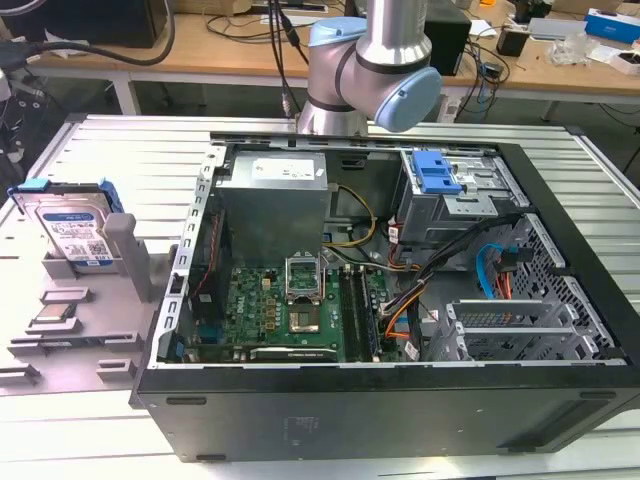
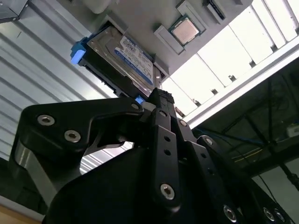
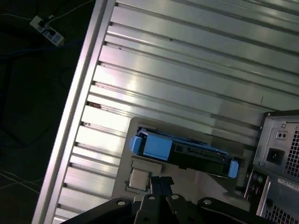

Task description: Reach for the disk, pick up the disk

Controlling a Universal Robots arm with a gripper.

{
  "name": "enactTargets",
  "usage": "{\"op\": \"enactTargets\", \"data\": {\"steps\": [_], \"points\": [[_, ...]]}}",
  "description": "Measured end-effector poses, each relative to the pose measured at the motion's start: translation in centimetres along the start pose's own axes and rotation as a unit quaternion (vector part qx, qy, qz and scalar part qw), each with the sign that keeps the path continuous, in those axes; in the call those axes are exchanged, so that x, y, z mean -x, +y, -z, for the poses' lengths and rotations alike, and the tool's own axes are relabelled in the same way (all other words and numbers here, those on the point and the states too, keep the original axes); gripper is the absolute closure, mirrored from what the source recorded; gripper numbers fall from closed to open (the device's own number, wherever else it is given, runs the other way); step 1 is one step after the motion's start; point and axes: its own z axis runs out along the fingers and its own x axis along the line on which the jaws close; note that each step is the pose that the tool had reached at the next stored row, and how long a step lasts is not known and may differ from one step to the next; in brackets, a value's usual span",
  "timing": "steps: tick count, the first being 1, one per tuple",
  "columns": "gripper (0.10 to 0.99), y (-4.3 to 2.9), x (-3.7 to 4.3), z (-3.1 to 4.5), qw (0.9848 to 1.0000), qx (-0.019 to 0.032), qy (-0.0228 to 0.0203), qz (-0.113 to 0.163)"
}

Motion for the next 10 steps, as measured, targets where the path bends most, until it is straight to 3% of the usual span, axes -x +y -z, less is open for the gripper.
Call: {"op": "enactTargets", "data": {"steps": [3,5,9,10], "points": [[0.98,0.0,0.0,0.0,0.9995,0.0,0.0012,0.031],[0.98,0.0,0.0,0.0,0.9983,0.0,0.0022,0.058],[0.98,0.0,0.0,0.0,0.9955,0.0,0.0036,0.095],[0.98,0.0,0.0,0.0,0.9936,-0.0001,0.0043,0.112]]}}
